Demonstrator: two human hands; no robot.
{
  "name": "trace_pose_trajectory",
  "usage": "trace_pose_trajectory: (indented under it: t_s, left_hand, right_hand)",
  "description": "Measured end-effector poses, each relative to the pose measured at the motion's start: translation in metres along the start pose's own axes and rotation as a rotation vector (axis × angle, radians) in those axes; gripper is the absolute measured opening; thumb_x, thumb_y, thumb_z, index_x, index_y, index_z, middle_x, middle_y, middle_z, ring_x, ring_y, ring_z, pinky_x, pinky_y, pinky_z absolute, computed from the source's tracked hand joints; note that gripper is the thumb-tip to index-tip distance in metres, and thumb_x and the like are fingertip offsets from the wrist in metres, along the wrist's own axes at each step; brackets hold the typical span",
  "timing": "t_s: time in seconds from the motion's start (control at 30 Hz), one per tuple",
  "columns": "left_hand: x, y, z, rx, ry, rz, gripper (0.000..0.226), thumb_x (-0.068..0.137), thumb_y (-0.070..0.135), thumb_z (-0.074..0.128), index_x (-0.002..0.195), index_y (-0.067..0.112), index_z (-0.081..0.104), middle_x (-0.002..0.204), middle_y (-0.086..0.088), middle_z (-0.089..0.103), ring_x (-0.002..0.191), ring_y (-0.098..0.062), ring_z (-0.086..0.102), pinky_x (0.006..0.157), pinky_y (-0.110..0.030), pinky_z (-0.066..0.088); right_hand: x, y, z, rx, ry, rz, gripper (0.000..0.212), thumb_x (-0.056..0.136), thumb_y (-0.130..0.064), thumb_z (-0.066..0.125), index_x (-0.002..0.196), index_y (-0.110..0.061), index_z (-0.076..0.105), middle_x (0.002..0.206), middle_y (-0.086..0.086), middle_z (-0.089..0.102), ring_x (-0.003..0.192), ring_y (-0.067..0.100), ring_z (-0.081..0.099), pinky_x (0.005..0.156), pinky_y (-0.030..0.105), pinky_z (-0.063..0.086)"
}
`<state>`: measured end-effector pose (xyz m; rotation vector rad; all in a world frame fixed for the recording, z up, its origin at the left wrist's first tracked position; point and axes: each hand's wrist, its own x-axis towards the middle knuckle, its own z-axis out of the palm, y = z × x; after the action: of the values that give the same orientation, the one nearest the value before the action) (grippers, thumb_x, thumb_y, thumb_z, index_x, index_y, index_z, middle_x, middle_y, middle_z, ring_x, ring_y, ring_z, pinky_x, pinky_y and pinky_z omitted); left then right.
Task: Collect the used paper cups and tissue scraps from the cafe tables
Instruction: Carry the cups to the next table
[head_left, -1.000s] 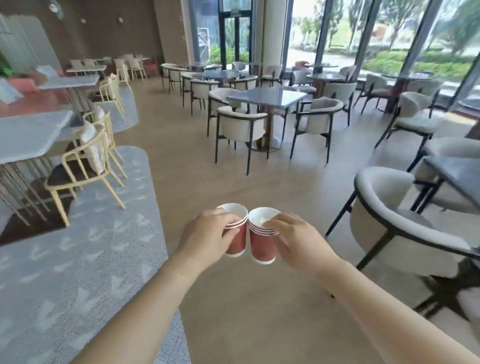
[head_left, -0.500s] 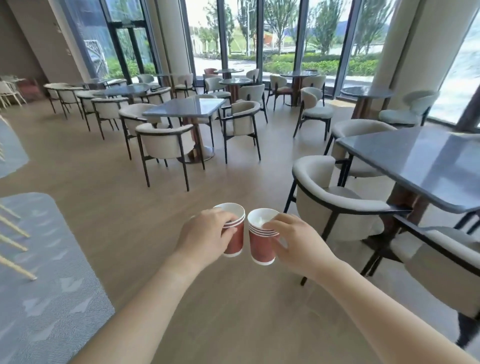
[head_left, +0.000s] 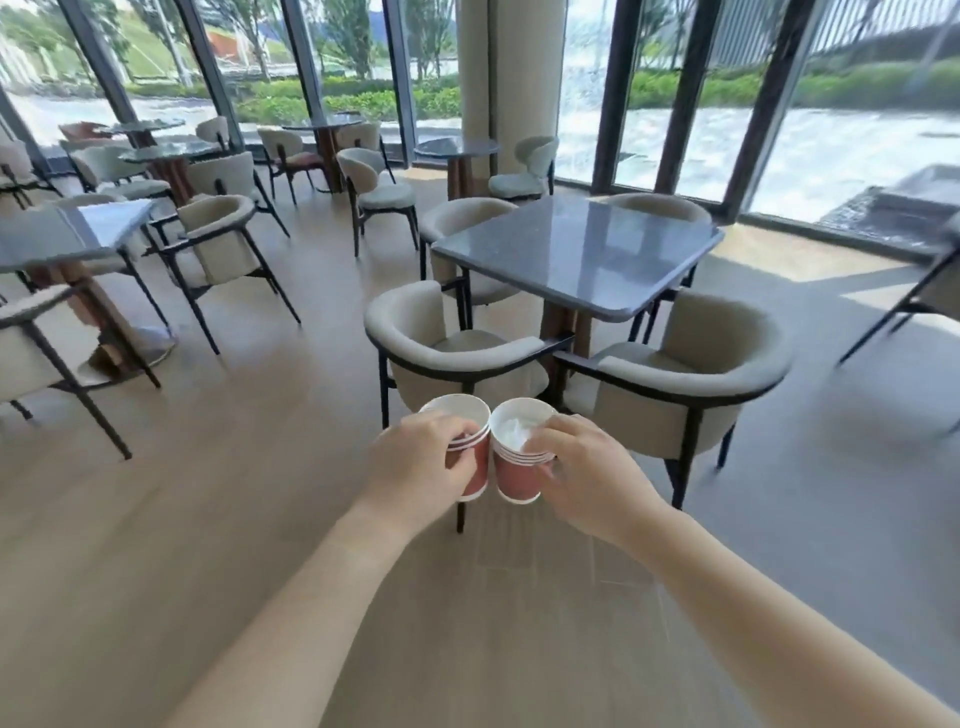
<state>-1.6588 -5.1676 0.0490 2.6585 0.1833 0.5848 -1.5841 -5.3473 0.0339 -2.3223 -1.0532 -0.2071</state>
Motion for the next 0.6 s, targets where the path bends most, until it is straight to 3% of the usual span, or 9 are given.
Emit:
trace_pose_trajectory:
  t_s: [0.3, 0.6]
  left_hand:
    - [0.079, 0.119, 0.097, -0.063, -0.154, 0.295, 0.017, 0.082, 0.023, 0.060, 0.096, 0.030, 0.068, 0.095, 0.007, 0.068, 0.089, -0.021, 0.060, 0.070, -0.031, 0.047]
    - [0.126, 0.304, 0.229, -0.150, -0.215, 0.499, 0.015, 0.081, 0.027, 0.064, 0.095, 0.026, 0.068, 0.094, 0.006, 0.067, 0.085, -0.020, 0.061, 0.069, -0.030, 0.047]
  right_hand:
    - [-0.055, 0.121, -0.082, -0.069, 0.145, 0.247, 0.015, 0.079, -0.006, 0.062, 0.092, -0.014, 0.064, 0.100, -0.005, 0.062, 0.091, 0.023, 0.052, 0.074, 0.030, 0.043]
    - [-0.147, 0.267, -0.199, -0.138, 0.283, 0.441, 0.021, 0.076, 0.003, 0.065, 0.093, -0.009, 0.067, 0.098, 0.004, 0.066, 0.089, 0.032, 0.058, 0.073, 0.037, 0.048]
